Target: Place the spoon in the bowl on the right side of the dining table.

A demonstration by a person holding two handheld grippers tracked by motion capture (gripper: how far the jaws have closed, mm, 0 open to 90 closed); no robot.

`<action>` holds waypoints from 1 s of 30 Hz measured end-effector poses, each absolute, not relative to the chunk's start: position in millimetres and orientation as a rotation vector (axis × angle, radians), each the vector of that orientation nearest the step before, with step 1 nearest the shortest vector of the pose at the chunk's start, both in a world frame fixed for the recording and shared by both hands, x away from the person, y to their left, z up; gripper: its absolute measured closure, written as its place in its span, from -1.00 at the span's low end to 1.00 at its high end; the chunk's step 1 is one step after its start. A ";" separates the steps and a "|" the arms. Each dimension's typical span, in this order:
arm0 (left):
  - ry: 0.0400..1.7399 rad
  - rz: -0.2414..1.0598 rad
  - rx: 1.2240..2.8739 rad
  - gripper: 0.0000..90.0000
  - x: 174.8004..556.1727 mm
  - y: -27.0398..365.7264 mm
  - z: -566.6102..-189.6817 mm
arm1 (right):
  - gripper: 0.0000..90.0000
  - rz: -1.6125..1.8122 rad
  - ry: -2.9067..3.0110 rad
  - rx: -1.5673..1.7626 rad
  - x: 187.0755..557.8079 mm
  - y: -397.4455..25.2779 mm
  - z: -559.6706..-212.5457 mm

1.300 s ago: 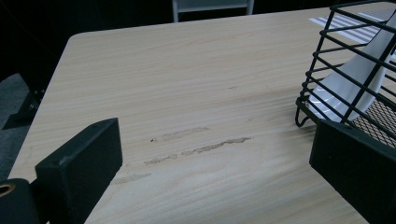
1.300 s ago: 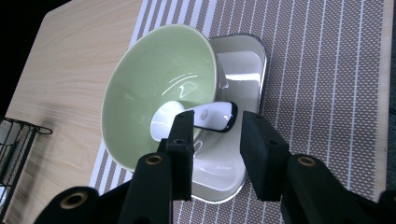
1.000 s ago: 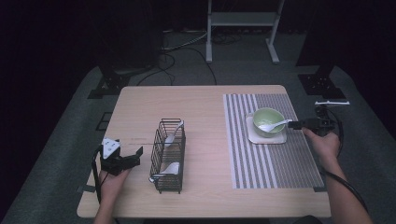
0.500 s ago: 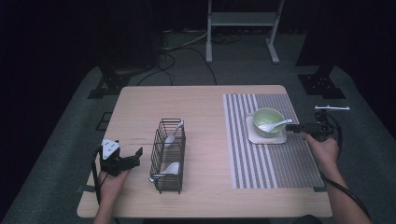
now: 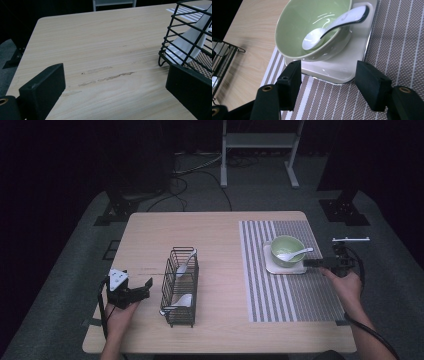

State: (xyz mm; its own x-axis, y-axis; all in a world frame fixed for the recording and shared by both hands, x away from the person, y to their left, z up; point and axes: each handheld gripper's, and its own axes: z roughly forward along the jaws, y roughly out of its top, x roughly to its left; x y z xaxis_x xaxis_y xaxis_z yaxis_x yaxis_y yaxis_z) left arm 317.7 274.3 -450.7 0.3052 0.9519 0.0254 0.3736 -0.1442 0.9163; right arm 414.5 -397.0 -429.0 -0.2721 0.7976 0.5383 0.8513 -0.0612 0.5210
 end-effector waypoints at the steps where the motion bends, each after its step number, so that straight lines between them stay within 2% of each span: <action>1: 1.213 0.824 1.692 -0.97 317.6 274.3 -450.7 | -0.17 -1.257 -2.108 -1.849 413.6 -396.3 -429.5; 30: 1.215 0.822 1.691 -0.97 317.4 274.0 -450.5 | -0.18 -1.243 -2.197 -1.715 392.2 -369.3 -436.9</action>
State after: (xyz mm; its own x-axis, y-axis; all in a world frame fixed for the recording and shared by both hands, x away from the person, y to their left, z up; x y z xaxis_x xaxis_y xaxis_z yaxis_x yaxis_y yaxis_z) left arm 317.4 274.0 -450.5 0.3047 0.9522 0.0230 0.3750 -0.1421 0.9161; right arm 392.2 -369.3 -436.9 -0.3659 0.7710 0.5213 0.8439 0.0387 0.5352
